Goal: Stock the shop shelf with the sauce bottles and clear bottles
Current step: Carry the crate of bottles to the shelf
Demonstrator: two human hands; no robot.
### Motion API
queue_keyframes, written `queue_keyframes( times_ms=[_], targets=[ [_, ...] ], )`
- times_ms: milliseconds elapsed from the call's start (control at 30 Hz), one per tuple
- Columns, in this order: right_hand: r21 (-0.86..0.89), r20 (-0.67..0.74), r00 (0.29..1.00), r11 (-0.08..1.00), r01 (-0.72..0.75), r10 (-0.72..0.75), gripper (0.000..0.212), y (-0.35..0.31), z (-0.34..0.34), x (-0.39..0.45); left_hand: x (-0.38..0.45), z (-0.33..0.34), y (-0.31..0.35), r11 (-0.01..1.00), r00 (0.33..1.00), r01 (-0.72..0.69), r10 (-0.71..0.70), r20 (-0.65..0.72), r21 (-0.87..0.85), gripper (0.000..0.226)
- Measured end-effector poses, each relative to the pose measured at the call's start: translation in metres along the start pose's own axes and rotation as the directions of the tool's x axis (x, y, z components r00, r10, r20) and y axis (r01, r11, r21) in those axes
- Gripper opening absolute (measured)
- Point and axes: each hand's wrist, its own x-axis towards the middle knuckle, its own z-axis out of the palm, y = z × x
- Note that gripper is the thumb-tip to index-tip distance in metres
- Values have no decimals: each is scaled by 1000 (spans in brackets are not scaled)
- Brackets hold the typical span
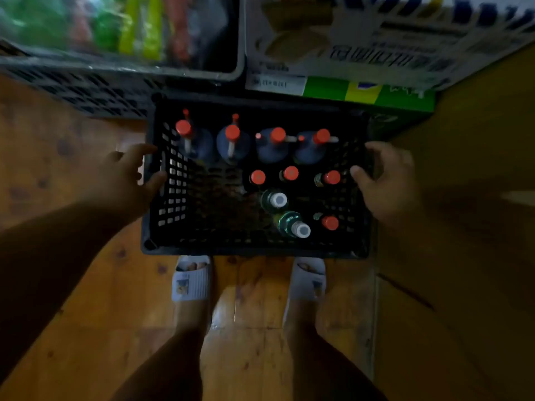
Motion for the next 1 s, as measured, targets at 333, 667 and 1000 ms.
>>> queue_keyframes(
  times_ms=[333, 667, 1000],
  targets=[
    [303, 221, 972, 942, -142, 76, 55, 55, 37, 40, 35, 41, -11, 934, 985, 172, -165, 50, -313, 32],
    [506, 52, 989, 850, -143, 135, 73, 78, 63, 34, 49, 49, -27, 716, 970, 229, -112, 216, -659, 47],
    [452, 140, 988, 884, -120, 63, 85, 80, 58, 39, 53, 49, -35, 674, 960, 254, -87, 267, -694, 52]
  ],
)
